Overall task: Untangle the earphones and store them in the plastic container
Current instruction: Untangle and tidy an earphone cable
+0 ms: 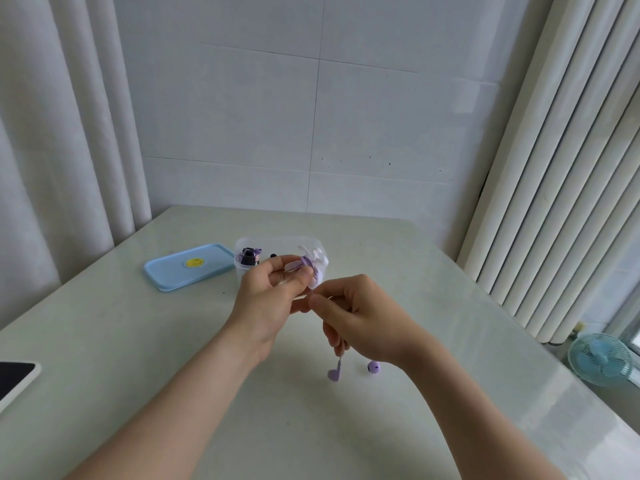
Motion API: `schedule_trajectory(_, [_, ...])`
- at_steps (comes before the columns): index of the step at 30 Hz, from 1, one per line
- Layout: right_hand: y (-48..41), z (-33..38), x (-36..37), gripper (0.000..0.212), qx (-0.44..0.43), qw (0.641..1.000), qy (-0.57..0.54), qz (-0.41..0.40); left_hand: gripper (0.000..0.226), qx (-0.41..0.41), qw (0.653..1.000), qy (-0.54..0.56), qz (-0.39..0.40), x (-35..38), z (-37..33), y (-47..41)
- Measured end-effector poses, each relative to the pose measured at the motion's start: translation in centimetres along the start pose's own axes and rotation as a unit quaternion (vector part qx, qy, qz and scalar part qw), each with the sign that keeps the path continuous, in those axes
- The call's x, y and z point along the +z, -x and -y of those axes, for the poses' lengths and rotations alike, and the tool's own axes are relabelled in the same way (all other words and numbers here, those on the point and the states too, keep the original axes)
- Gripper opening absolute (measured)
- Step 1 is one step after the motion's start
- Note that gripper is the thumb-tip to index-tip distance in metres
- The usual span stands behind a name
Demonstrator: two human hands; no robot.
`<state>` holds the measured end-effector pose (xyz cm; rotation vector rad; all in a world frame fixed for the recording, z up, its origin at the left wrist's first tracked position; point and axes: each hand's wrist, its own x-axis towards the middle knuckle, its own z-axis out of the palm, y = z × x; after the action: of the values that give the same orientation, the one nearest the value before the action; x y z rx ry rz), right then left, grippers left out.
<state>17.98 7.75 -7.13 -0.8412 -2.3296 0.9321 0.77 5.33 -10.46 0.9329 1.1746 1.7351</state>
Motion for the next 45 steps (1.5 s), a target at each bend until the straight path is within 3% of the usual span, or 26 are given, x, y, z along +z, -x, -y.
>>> schedule_trajectory(4, [-0.1, -0.5, -0.2, 0.033, -0.006, 1.000, -0.005, -0.020, 0.025, 0.054, 0.993, -0.109, 0.006, 0.5, -0.1, 0.7])
schedule_trajectory(8, [-0.3, -0.7, -0.4, 0.036, 0.009, 0.996, -0.021, -0.083, 0.024, 0.062, 0.987, -0.145, 0.035, 0.6, 0.1, 0.8])
schedule_trajectory(15, [-1.0, -1.9, -1.0, 0.037, 0.030, 0.984, 0.009, -0.178, 0.019, 0.064, 0.941, -0.268, 0.198, 0.3, 0.6, 1.3])
schedule_trajectory(18, [-1.2, -2.3, -1.4, 0.037, 0.045, 0.980, -0.014, -0.195, 0.020, 0.045, 0.930, -0.293, 0.219, 0.6, 0.8, 1.5])
schedule_trajectory(24, [-1.5, -2.9, -2.0, 0.037, 0.101, 0.954, -0.166, -0.227, 0.028, 0.041, 0.948, -0.228, 0.218, 0.5, 0.4, 1.3])
schedule_trajectory(30, [-1.8, -4.4, -2.2, 0.043, 0.098, 0.964, -0.076, -0.234, 0.030, 0.039, 0.963, -0.116, 0.240, 0.6, -0.3, 1.4])
schedule_trajectory(35, [-1.8, -4.4, -2.2, 0.042, 0.112, 0.967, -0.097, -0.209, 0.029, 0.039, 0.969, -0.081, 0.229, 0.3, -0.6, 1.2])
schedule_trajectory(41, [-1.4, -4.3, -2.4, 0.053, 0.131, 0.923, -0.325, -0.161, 0.037, 0.024, 0.972, -0.003, 0.232, 0.2, -1.0, 1.2])
schedule_trajectory(45, [-0.9, -3.3, -2.1, 0.036, 0.174, 0.947, -0.233, -0.136, 0.037, 0.003, 0.977, 0.074, 0.200, -0.2, -1.3, 0.9])
